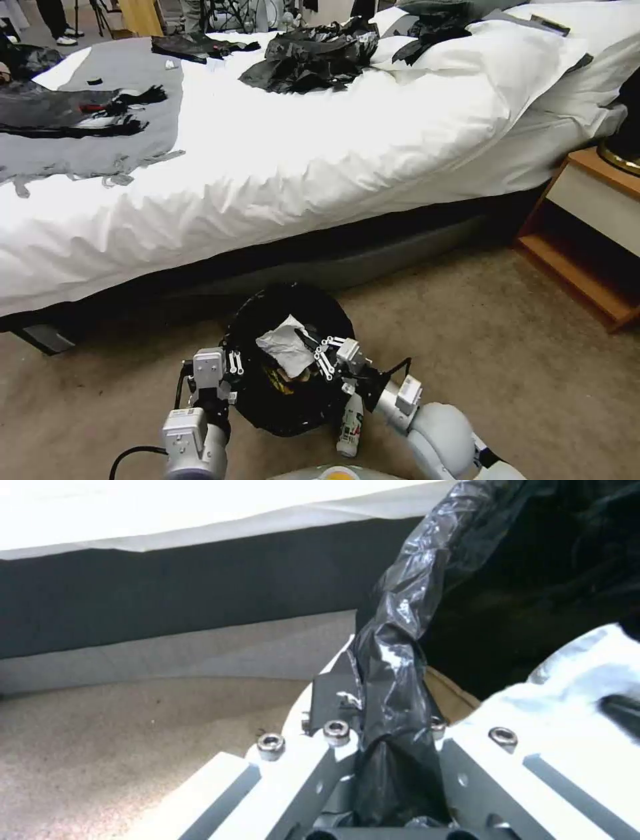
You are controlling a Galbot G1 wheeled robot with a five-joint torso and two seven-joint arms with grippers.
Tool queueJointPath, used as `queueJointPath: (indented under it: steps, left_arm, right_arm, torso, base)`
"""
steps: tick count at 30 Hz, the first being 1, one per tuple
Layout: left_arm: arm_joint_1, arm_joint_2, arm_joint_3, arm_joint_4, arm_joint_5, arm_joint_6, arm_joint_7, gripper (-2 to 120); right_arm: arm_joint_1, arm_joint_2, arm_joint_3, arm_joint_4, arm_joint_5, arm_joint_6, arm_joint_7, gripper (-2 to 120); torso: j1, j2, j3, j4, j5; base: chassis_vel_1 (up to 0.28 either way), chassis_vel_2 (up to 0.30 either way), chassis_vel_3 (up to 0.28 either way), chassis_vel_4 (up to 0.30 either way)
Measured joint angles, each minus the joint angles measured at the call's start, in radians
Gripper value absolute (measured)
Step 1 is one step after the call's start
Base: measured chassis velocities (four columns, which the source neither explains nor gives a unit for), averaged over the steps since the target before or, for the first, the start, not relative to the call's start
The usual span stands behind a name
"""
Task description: Pick up the trash bin, then pick up the garbage from the floor and place it into the trash bin.
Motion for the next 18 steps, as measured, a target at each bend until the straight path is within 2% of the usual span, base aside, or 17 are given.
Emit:
queueJointPath:
  steps: [2, 4, 6, 8, 10, 11, 13, 15, 18]
  left_arm:
    - [0.0, 0.0, 0.001, 0.0, 0.0, 0.0, 0.001, 1]
    - [0.0, -0.001, 0.003, -0.001, 0.001, 0.0, 0.001, 1]
    - [-0.001, -0.001, 0.004, -0.001, 0.001, 0.0, 0.001, 1]
    - [-0.003, -0.002, 0.004, -0.001, 0.001, 0.0, 0.001, 1]
    - [-0.004, -0.002, 0.004, -0.001, 0.001, 0.0, 0.001, 1]
    - [-0.005, -0.002, 0.004, 0.0, 0.001, 0.0, 0.002, 1]
    - [-0.006, -0.002, 0.004, 0.0, 0.001, 0.0, 0.002, 1]
    - [-0.008, -0.002, 0.005, 0.001, 0.001, 0.0, 0.002, 1]
    - [-0.009, -0.001, 0.005, 0.001, 0.0, 0.0, 0.002, 1]
  right_arm:
    - [0.001, 0.001, -0.001, -0.001, -0.001, -0.001, 0.003, 7]
    - [0.003, -0.001, -0.003, -0.003, -0.001, -0.003, 0.011, 21]
    - [0.003, -0.002, -0.003, -0.004, -0.001, -0.003, 0.012, 24]
    - [0.001, -0.005, -0.002, -0.005, -0.002, -0.003, 0.013, 36]
    - [-0.001, -0.005, -0.002, -0.005, -0.003, -0.003, 0.013, 39]
    - [-0.003, -0.006, 0.0, -0.004, -0.003, -0.003, 0.014, 45]
    - [-0.005, -0.007, 0.001, -0.004, -0.003, -0.003, 0.015, 48]
    - [-0.007, -0.011, 0.004, -0.004, -0.003, -0.003, 0.015, 59]
    - [-0.01, -0.014, 0.006, -0.003, -0.003, -0.003, 0.015, 67]
  torso:
    - [0.0, 0.0, 0.0, 0.0, 0.0001]
    - [0.0, 0.0, 0.0, 0.0, 0.0001]
    - [0.0, 0.0, 0.0, 0.0, 0.0]
    - [0.0, 0.0, 0.0, 0.0, 0.0001]
    - [0.0, 0.0, 0.0, 0.0, 0.0001]
    - [0.0, 0.0, 0.0, 0.0, 0.0001]
    - [0.0, 0.0, 0.0, 0.0, 0.0]
    - [0.0, 0.0, 0.0, 0.0, 0.0001]
    - [0.0, 0.0, 0.0, 0.0, 0.0001]
  base:
    - [0.0, 0.0, 0.0, 0.0]
    - [0.0, 0.0, 0.0, 0.0]
    - [0.0, 0.0, 0.0, 0.0]
    - [0.0, 0.0, 0.0, 0.0]
    - [0.0, 0.0, 0.0, 0.0]
    - [0.0, 0.0, 0.0, 0.0]
    - [0.0, 0.0, 0.0, 0.0]
    - [0.0, 0.0, 0.0, 0.0]
    - [0.0, 0.0, 0.0, 0.0]
